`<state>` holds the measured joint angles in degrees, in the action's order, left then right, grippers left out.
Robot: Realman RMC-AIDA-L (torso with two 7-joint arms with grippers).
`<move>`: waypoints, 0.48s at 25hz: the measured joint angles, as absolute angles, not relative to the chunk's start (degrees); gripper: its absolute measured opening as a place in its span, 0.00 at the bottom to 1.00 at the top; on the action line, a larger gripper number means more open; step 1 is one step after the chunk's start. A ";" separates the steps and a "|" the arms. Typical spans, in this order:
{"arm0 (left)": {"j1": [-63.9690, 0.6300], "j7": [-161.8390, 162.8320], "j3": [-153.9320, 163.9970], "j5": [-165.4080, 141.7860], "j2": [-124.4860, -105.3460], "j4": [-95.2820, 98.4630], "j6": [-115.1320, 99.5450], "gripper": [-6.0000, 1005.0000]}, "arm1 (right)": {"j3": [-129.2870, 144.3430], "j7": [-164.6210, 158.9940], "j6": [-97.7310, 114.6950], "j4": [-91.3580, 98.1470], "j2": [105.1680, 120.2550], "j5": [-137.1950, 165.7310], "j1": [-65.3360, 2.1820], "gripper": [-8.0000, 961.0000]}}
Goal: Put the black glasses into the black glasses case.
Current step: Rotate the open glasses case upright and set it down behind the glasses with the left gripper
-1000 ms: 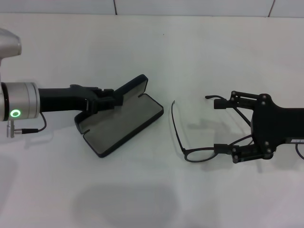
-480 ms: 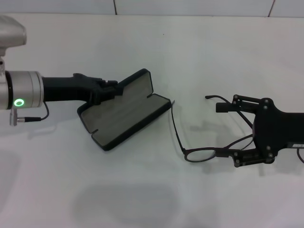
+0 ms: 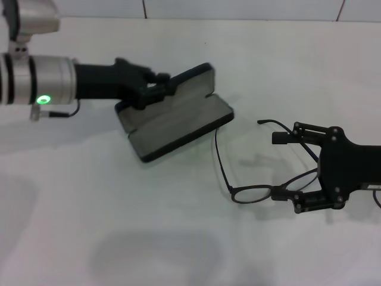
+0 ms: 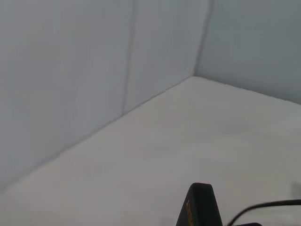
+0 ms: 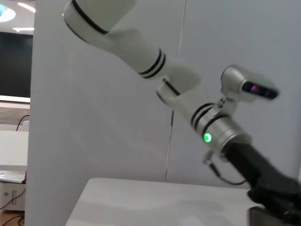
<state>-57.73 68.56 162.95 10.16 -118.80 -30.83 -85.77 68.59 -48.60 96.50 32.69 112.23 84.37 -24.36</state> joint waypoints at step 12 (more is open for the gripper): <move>-64.31 45.94 162.95 10.45 -119.66 -19.78 -74.97 0.23 | 68.56 -43.42 96.51 31.96 113.19 84.37 -21.28 0.91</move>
